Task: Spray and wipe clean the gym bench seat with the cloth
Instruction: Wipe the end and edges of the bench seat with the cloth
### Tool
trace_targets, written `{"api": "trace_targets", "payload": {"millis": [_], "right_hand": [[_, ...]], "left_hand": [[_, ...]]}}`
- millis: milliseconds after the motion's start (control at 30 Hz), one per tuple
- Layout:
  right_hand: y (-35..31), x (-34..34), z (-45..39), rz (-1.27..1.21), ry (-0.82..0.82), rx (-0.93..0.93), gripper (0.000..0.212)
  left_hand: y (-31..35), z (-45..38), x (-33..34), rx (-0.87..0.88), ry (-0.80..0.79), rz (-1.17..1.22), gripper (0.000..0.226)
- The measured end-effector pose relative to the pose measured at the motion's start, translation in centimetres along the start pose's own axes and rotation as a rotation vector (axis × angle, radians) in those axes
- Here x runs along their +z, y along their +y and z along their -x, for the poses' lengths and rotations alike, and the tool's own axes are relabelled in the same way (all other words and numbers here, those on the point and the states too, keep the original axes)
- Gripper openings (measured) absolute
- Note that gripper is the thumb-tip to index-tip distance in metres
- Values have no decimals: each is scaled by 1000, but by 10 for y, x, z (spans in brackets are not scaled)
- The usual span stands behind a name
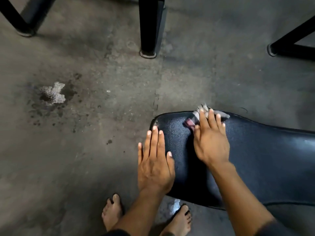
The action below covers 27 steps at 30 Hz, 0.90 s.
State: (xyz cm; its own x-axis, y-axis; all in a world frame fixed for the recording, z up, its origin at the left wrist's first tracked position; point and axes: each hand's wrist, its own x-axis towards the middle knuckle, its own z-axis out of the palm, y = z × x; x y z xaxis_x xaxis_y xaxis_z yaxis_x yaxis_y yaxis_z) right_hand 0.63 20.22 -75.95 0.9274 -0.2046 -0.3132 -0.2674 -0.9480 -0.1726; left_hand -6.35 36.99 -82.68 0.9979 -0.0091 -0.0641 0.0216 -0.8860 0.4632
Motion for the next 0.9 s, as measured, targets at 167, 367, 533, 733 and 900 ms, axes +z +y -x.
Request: {"api": "trace_targets", "payload": {"millis": [167, 367, 533, 733, 900], "right_hand": [[-61, 8, -22, 55, -79, -243, 62], [-28, 4, 24, 6, -94, -271, 64], [-18, -12, -22, 70, -73, -94, 63], [-75, 9, -27, 121, -72, -411, 59], [-35, 10, -7, 31, 7, -319, 58]], "left_hand": [[0, -2, -1, -11, -33, -39, 74], [0, 2, -1, 12, -11, -29, 82], [-1, 1, 0, 10, -6, -46, 96], [-2, 1, -1, 24, -6, -34, 98], [-1, 2, -2, 30, -34, -46, 101]]}}
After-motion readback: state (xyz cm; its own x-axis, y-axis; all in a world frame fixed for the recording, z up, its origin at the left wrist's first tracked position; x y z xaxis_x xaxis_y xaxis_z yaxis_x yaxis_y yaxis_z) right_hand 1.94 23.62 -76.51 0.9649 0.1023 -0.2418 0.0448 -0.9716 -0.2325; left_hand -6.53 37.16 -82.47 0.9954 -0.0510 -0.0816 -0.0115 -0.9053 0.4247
